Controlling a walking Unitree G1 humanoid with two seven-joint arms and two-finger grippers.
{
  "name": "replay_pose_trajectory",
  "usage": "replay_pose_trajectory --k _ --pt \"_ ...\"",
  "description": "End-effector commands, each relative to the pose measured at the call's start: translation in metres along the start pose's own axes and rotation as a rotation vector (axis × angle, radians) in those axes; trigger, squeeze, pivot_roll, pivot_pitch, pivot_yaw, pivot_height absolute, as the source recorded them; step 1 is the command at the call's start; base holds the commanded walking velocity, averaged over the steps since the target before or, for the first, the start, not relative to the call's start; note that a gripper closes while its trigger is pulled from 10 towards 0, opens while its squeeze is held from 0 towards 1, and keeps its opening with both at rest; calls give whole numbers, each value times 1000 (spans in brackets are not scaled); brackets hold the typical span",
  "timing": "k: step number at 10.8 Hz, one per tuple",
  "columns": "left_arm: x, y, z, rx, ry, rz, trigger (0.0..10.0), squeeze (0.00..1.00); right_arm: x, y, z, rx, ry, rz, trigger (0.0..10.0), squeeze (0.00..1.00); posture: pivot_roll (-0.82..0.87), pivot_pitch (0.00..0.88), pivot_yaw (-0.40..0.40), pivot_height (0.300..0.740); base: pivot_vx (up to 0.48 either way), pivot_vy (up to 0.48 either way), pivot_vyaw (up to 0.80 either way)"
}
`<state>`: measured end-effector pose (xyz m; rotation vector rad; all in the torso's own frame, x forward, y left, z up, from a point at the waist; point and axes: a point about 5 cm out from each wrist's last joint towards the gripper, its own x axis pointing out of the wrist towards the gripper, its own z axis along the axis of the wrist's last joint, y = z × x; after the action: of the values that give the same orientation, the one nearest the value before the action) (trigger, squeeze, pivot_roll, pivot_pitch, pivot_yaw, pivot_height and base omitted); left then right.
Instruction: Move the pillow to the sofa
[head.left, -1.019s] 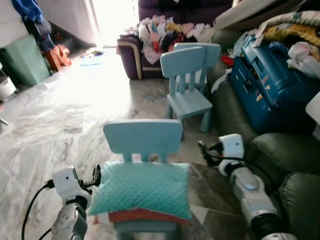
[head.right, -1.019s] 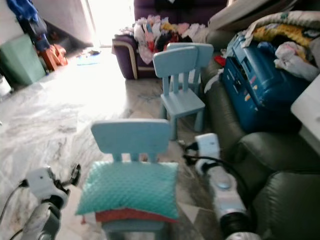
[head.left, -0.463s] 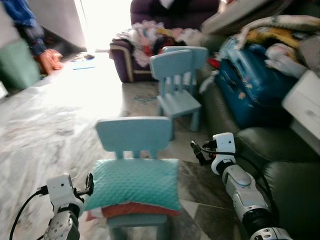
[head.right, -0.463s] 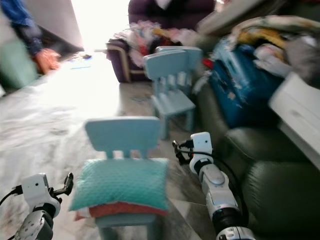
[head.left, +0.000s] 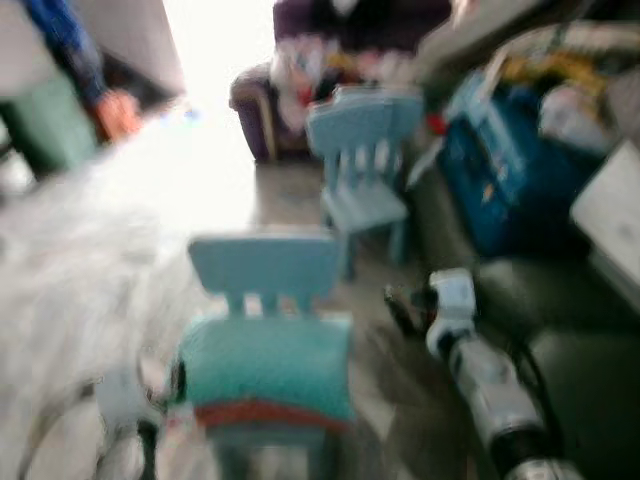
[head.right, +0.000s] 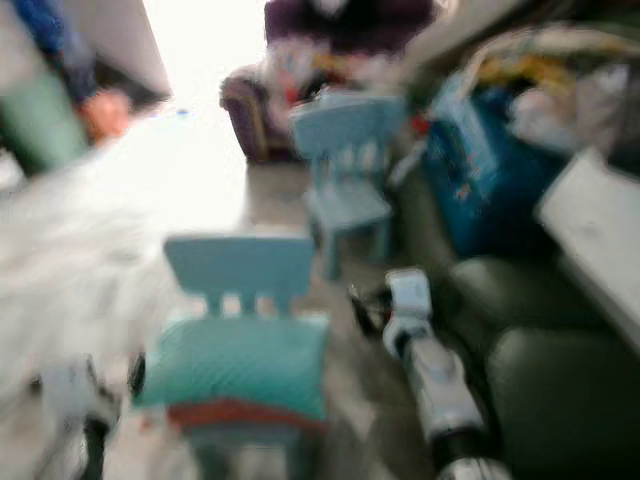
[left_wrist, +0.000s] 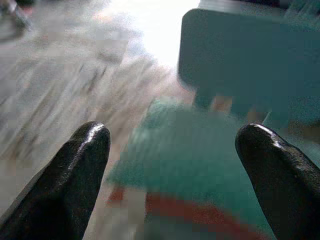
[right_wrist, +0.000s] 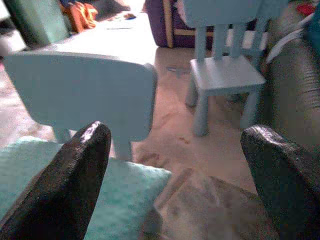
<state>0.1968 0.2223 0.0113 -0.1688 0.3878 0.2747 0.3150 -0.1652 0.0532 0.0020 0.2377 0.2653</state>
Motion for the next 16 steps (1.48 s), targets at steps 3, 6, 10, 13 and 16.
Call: replay_pose_trajectory --k 3,6,10,13,16 --pt "2 3 9 24 -27 3 10000 0 1 3 4 -4 -8 16 10000 0 -100 0 38 740 0 0 0" --pt "3 4 9 18 -25 16 10000 0 1 3 4 0 -8 17 10000 0 -98 0 38 740 0 0 0" --pt "1 10 8 22 -21 53 10000 0 0 5 4 -3 -12 27 10000 0 -101 0 40 740 0 0 0" --pt "-7 17 -1 30 4 69 10000 0 -5 7 1 4 -9 48 10000 0 -98 14 38 740 0 0 0" --pt "-14 17 -6 35 21 65 10000 0 -11 8 -3 10 -2 59 10000 0 -100 43 42 706 0 0 0"
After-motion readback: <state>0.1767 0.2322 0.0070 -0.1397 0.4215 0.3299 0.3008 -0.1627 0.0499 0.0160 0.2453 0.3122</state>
